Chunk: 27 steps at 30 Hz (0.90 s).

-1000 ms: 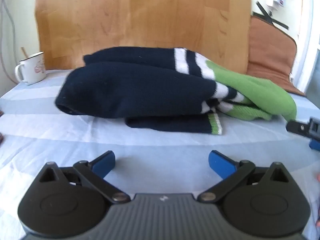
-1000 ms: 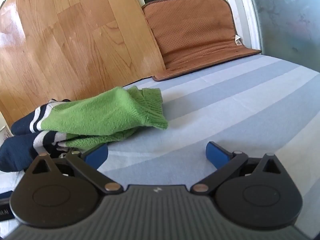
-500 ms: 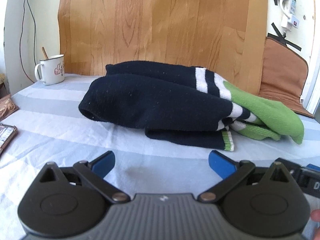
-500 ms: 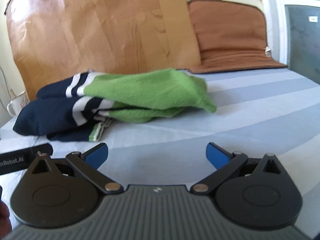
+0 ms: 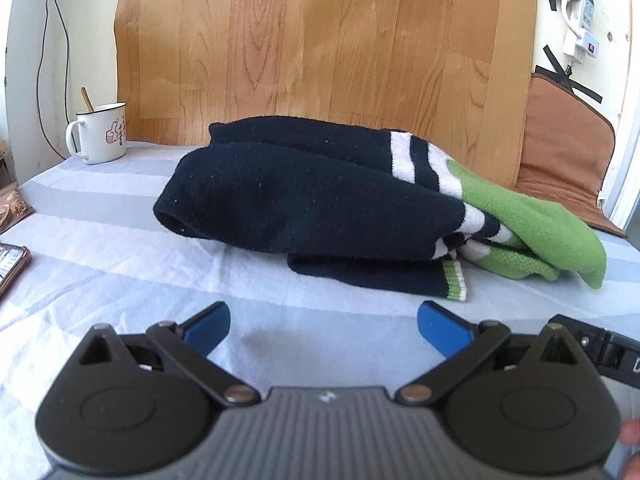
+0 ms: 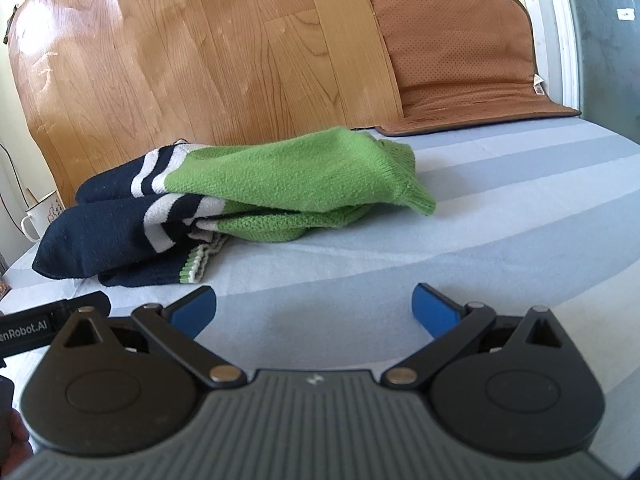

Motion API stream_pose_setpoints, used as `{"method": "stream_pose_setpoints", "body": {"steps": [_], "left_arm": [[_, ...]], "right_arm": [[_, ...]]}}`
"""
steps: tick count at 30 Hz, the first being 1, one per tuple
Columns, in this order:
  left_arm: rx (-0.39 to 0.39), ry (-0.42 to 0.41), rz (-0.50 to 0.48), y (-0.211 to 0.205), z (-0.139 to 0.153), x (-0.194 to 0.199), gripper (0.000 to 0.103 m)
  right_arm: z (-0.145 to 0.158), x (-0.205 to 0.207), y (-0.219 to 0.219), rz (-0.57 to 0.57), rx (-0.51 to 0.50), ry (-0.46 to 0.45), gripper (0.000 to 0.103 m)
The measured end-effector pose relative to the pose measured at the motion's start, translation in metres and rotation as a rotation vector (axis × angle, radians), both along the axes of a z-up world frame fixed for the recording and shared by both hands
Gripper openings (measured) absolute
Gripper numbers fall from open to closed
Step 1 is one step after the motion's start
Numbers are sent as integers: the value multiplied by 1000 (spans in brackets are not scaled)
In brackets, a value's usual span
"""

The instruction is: Fold small clothes

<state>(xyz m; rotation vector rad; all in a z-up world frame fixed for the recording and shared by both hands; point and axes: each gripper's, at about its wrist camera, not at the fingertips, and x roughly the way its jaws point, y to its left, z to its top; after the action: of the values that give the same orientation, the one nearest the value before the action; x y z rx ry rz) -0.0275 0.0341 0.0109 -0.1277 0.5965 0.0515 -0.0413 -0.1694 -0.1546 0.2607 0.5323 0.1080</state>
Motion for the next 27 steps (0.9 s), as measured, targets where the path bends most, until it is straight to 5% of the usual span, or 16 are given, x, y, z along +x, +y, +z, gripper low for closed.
{"method": "stream_pose_setpoints", "body": {"steps": [27], "left_arm": [[-2, 60, 19, 2, -4, 8, 103]], "right_arm": [[-2, 4, 9, 9, -100, 24, 103]]}}
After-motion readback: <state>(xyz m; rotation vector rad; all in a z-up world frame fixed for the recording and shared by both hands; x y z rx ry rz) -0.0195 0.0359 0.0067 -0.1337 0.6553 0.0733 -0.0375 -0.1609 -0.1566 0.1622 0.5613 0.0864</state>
